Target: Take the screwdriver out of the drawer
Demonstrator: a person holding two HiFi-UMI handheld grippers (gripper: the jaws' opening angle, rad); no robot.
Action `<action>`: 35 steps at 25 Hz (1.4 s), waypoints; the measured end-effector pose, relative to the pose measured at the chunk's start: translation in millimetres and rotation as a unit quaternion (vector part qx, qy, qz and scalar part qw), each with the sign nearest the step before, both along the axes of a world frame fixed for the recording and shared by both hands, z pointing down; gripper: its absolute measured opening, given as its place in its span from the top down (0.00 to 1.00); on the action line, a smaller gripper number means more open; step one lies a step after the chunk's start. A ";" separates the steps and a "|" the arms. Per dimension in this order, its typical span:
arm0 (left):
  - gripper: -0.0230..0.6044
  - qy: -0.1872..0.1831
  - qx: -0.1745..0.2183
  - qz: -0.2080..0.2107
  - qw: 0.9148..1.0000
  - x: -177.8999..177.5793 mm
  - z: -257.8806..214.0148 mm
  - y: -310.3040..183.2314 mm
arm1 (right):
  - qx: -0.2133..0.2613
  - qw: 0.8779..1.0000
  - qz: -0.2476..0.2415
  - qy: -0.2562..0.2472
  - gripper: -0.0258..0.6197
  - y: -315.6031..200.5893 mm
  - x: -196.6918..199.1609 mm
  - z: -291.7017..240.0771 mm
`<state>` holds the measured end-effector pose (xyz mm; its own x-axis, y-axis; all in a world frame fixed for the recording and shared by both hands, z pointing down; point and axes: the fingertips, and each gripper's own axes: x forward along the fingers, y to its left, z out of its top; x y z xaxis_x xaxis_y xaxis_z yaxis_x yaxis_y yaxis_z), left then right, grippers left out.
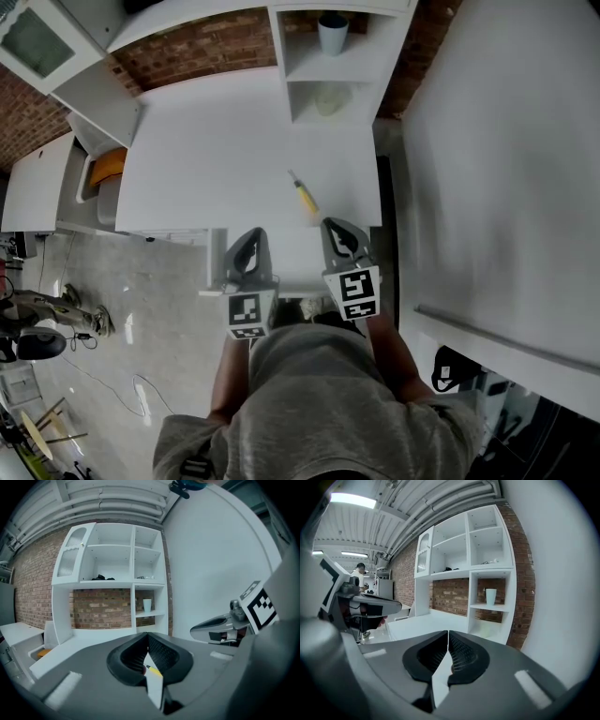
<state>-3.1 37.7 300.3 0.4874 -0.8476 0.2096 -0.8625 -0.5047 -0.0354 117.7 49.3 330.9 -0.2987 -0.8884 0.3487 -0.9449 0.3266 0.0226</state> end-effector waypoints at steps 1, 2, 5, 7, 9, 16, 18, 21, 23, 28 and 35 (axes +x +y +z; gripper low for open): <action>0.94 0.000 0.000 0.000 1.000 -0.5 -0.4 2.2 | 0.002 1.000 0.001 0.000 0.95 2.1 0.2 -1.0; 0.94 -0.001 0.001 0.000 1.000 -1.1 -0.7 4.2 | 0.003 1.000 0.001 0.000 0.95 4.1 0.2 -1.8; 0.94 -0.002 0.001 0.000 1.000 -1.6 -1.9 9.8 | 0.004 1.000 0.000 0.000 0.95 10.5 1.5 -3.5; 0.94 -0.002 0.001 0.000 1.000 -1.0 -2.1 12.6 | 0.003 1.000 0.000 -0.002 0.95 15.1 2.7 -3.0; 0.94 -0.003 0.001 0.002 1.000 -1.1 -1.8 14.3 | 0.001 1.000 0.001 -0.003 0.96 18.5 2.8 -1.4; 0.94 -0.004 0.002 0.008 1.000 3.1 -1.9 16.7 | 0.001 1.000 0.003 -0.001 0.96 23.1 5.6 -1.2; 0.94 -0.005 0.002 0.008 1.000 3.9 -1.5 17.3 | 0.000 1.000 0.000 0.000 0.96 23.5 5.4 -1.2; 0.94 -0.005 0.002 0.008 1.000 3.9 -0.3 18.3 | 0.003 1.000 0.000 -0.001 0.96 24.3 5.3 -1.6; 0.94 -0.005 0.002 0.007 1.000 3.4 -0.9 19.4 | 0.004 1.000 0.000 -0.002 0.96 25.2 4.7 -2.7; 0.94 -0.006 -0.001 0.004 1.000 2.8 0.7 21.2 | 0.004 1.000 -0.003 -0.002 0.96 26.0 3.8 -3.1; 0.94 -0.007 0.000 0.004 1.000 2.3 -0.1 20.2 | 0.003 1.000 -0.006 -0.004 0.96 24.3 2.4 -3.0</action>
<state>-0.8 57.9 300.3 0.4906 -0.8440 0.2167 -0.8583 -0.5110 -0.0470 120.1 73.5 327.9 -0.3115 -0.8871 0.3406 -0.9413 0.3373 0.0175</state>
